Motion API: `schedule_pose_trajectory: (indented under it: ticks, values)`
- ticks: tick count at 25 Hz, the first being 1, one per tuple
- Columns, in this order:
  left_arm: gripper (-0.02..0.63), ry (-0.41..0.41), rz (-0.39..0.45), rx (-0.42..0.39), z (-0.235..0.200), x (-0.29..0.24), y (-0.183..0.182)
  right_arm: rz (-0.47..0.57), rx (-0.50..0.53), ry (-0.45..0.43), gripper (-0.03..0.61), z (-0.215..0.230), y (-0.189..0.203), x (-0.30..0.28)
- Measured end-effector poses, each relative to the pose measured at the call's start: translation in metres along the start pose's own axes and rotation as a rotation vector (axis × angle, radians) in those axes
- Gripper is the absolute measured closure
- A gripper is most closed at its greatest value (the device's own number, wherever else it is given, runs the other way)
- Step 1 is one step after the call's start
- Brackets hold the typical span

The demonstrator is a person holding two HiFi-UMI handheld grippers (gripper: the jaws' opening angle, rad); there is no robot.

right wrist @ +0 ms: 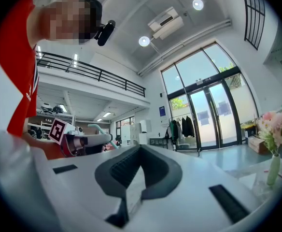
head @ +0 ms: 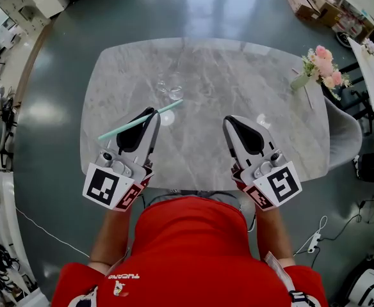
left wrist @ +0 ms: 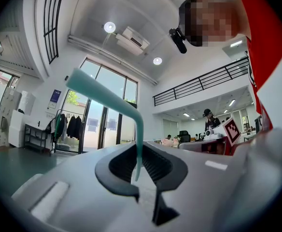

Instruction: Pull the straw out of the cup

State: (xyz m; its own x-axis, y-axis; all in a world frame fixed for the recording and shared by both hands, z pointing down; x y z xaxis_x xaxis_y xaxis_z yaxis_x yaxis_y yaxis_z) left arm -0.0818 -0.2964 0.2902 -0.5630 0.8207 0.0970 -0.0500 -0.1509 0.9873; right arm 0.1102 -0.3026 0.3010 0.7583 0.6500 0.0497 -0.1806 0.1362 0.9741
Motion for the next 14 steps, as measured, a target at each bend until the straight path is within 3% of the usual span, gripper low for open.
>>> schedule_pose_trajectory:
  ticks: [14]
  values:
    - [0.577, -0.021, -0.005, -0.006, 0.0018, 0.0003, -0.0005, 0.001, 0.008, -0.010, 0.578, 0.0029, -0.0023, 0.0051]
Point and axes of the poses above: the fingertips, and each gripper's own axes: x backward along the fingers, z to its right, y out of its underside, the point moved 4 cm from there along x, backward along the fingers, and after that the axes turned 9 degrees about -x, right-handed, at the moved point
